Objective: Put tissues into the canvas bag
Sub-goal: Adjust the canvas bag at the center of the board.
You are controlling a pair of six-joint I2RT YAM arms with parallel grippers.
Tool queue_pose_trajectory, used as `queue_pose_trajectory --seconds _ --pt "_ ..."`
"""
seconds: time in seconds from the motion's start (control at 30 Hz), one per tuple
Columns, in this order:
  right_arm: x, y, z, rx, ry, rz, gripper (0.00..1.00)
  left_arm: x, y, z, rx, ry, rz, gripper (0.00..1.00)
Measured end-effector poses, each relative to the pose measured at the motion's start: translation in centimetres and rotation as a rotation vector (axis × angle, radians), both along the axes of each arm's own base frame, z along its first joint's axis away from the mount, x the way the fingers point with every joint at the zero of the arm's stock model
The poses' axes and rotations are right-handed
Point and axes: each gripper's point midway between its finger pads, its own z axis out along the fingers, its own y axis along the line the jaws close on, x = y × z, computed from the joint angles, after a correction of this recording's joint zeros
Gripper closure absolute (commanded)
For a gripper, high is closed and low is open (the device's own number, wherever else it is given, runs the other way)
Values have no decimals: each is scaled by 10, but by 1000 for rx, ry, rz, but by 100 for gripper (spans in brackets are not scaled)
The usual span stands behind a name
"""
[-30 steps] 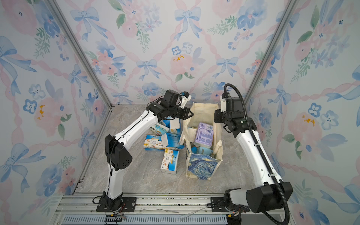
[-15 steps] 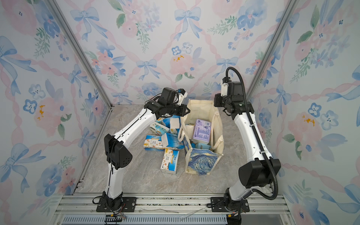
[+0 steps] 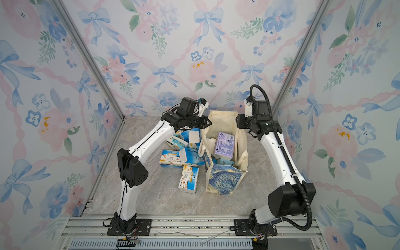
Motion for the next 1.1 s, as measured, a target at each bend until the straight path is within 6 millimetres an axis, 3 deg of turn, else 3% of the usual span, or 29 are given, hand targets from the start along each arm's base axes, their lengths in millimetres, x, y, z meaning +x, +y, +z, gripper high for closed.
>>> queue_pose_trajectory --seconds 0.13,0.23,0.53,0.57,0.73,0.8,0.9,1.1 --pt "-2 1 -9 6 25 3 79 0 0 0 1 0 0 100" --pt "1 2 -11 5 30 6 88 0 0 0 1 0 0 100" --pt "32 1 -12 -2 32 -4 92 1 -2 -1 -2 -3 -1 100" --pt "37 1 -11 -2 32 -4 90 1 -2 -1 -2 -3 -1 100" --pt "50 3 -12 -8 32 0 52 2 -2 -2 -5 -9 -1 100" --pt "45 5 -10 -17 23 2 44 3 -3 -3 -6 -11 -1 100" --pt "23 6 7 -53 -14 -2 42 4 -4 -6 -9 -15 -1 100" --pt "-49 46 74 -74 -187 74 41 4 -1 -6 -5 -27 6 100"
